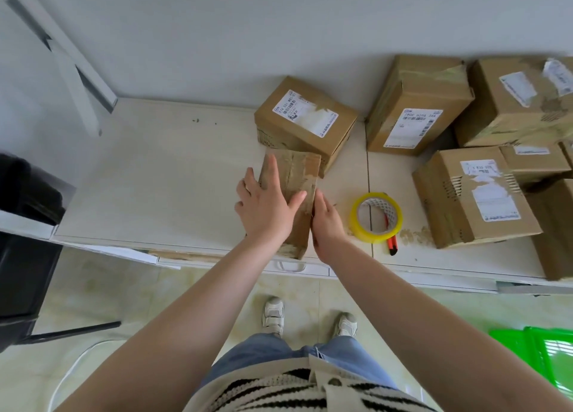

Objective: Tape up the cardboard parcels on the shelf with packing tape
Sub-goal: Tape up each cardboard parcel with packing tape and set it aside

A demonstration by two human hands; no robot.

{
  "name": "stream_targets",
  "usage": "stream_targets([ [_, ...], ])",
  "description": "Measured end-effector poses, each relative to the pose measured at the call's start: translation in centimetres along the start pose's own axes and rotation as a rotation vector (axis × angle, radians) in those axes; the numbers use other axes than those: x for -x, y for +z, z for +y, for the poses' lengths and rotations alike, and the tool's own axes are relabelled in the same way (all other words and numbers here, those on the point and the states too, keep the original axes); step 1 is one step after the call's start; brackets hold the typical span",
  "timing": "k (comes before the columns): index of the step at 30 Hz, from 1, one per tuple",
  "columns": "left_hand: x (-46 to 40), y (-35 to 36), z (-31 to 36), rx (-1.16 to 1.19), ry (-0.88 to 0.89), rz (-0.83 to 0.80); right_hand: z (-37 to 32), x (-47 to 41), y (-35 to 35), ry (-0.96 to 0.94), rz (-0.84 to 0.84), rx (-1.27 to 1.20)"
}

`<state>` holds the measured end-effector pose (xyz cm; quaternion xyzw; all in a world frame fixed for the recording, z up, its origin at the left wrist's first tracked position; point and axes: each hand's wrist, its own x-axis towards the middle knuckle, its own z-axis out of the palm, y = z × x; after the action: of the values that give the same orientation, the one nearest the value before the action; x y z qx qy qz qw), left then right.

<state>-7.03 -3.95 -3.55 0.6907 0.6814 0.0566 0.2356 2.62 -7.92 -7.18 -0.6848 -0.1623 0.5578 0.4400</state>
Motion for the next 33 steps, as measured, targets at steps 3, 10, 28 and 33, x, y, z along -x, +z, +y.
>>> stream_targets([
  [3, -0.4, 0.0, 0.7, 0.162, -0.056, -0.086, -0.5, 0.0, -0.6, 0.017, -0.014, -0.048],
  [10, 0.1, 0.6, 1.2, 0.194, -0.039, 0.015, -1.4, -0.5, -1.4, -0.115, -0.064, 0.126],
  [28, -0.1, 0.4, 0.7, 0.088, 0.031, 0.096, 0.7, -0.5, -7.6, -0.484, 0.369, 0.858],
  [33, 0.1, 0.8, 0.8, 0.028, 0.097, 0.136, 2.0, -1.3, -10.6, -0.334, 0.259, 1.293],
])
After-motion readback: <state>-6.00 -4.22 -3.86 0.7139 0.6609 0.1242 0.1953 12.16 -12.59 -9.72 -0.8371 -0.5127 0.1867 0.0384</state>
